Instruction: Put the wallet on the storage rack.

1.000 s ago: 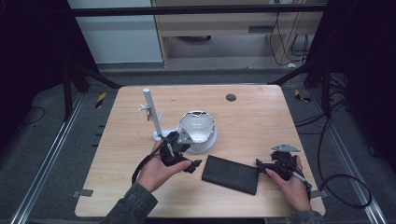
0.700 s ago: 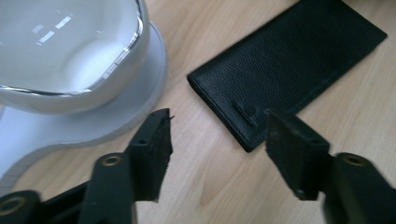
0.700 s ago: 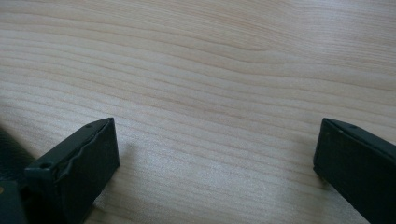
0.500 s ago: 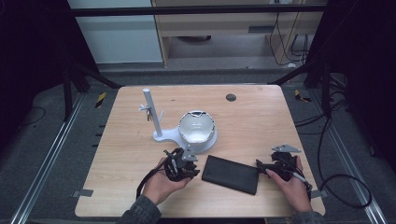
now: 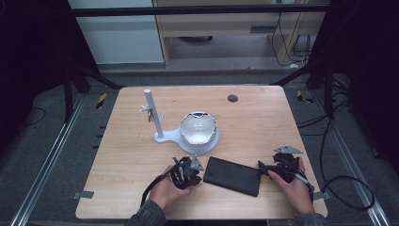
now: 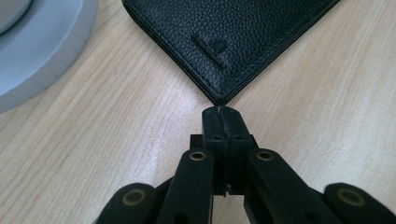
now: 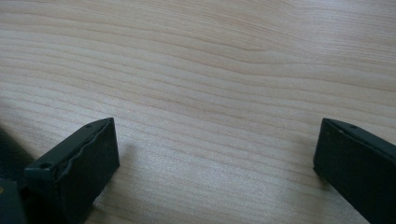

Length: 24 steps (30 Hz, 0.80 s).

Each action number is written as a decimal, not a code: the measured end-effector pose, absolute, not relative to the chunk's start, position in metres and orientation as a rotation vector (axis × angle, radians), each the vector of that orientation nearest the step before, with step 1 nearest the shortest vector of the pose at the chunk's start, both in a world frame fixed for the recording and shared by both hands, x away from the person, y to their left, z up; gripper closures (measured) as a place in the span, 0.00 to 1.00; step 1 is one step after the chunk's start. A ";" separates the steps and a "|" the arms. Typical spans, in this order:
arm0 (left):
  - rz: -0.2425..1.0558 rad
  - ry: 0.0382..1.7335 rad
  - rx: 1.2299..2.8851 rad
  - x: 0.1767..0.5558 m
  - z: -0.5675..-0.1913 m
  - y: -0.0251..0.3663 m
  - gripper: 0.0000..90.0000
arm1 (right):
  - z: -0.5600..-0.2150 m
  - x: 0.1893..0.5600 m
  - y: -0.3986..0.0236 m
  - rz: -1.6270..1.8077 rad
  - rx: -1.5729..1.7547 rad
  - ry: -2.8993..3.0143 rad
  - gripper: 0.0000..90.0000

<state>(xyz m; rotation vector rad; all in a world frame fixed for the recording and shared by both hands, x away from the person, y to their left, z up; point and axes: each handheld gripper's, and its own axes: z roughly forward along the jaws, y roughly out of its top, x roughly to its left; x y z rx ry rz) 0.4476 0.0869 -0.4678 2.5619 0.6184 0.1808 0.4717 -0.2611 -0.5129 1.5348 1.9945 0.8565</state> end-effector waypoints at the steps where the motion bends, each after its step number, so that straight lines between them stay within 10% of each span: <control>1: 0.176 0.624 2.567 0.449 -0.470 0.086 1.00 | -0.513 0.472 -0.261 0.857 1.535 1.994 0.00; 24: 0.136 0.637 2.484 0.454 -0.472 0.089 0.99 | -0.506 0.470 -0.263 0.906 1.512 2.020 0.06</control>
